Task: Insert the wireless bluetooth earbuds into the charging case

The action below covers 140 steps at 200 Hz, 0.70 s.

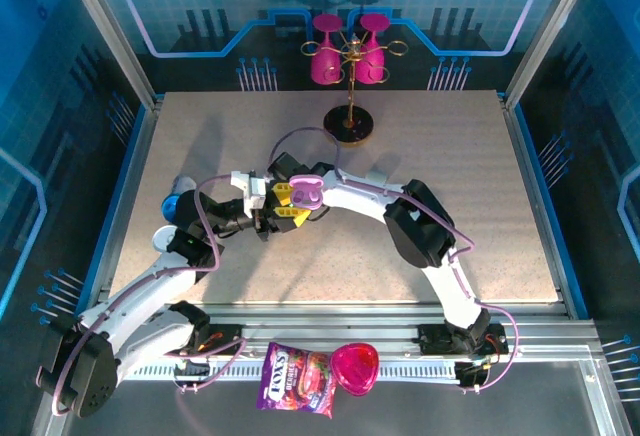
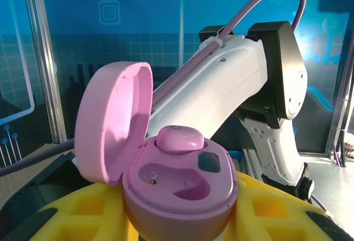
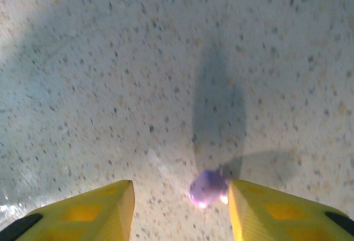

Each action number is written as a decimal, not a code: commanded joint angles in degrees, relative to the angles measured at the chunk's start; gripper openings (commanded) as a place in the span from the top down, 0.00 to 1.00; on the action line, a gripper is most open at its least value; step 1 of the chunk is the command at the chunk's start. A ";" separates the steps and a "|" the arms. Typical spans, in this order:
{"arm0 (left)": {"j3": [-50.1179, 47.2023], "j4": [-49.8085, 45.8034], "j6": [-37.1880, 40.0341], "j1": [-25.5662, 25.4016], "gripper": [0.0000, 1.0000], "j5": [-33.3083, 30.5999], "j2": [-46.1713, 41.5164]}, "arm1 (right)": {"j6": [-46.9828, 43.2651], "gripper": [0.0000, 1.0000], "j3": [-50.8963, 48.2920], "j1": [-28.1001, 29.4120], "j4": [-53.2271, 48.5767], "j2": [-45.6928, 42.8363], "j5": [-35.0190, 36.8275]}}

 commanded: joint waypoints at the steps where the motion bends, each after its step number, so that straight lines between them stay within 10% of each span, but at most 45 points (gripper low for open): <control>1: -0.14 0.40 0.58 -0.46 0.71 0.09 -0.93 | -0.16 0.54 3.60 0.14 -0.72 3.38 -0.94; 140: -0.01 -0.88 1.12 -0.47 0.71 -0.18 -1.43 | 0.72 0.57 -10.80 -0.23 3.16 -5.49 -6.32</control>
